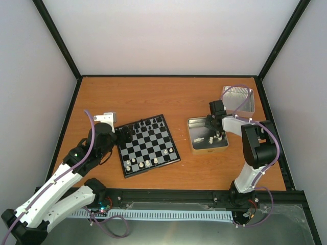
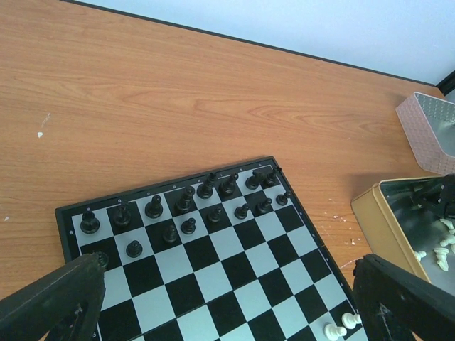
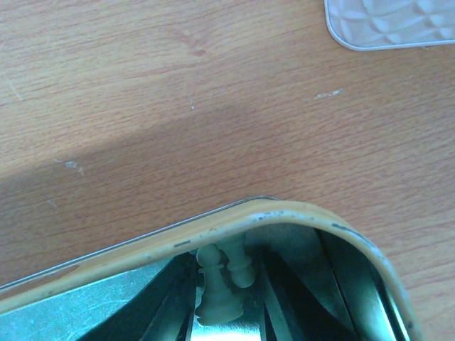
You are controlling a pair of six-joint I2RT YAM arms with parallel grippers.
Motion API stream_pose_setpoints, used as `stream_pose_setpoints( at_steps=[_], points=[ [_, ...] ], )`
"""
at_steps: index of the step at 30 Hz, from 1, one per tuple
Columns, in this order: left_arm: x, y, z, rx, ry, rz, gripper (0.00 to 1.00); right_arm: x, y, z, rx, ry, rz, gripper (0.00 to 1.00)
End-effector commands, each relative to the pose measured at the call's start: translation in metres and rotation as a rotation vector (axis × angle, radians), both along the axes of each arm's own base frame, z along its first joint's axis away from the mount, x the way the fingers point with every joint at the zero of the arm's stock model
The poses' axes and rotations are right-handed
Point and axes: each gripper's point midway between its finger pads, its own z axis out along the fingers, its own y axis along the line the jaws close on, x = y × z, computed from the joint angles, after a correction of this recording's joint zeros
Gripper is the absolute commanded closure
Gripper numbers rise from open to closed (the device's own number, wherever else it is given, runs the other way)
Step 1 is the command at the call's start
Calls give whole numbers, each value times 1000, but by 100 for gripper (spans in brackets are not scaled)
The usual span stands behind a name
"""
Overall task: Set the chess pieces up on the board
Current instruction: Pick up the chess piece from the storage box.
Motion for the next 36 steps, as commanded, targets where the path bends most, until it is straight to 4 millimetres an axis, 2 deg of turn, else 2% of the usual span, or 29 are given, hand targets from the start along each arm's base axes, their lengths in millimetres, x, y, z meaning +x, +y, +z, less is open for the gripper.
stream_pose_setpoints(
  at_steps=[1,7,10,14,18,24,27,32,36],
  points=[
    [5,-5,18,-27,-43,-13,3,-18,-4,-9,0,67,-18,72],
    [5,-5,16,-29,-40,-12,3,-27,-4,-13,17,95,-37,71],
    [6,-6,15,-29,-39,-14,3,-29,-3,-14,26,101,-40,76],
    [6,-6,14,-28,-39,-17,3,-25,-4,-15,4,87,-19,83],
    [7,-7,15,-23,-39,-20,3,-18,-4,-12,-16,77,7,85],
    [7,-9,15,-30,-41,-26,3,-21,3,-4,-2,66,40,89],
    [7,-20,16,-46,-42,-82,3,-26,19,17,28,20,88,89],
    [-4,-70,24,-156,-47,-348,4,-39,49,62,182,-91,201,89],
    [-6,-92,29,-238,-6,-430,4,-60,83,104,361,-191,361,89]
  ],
)
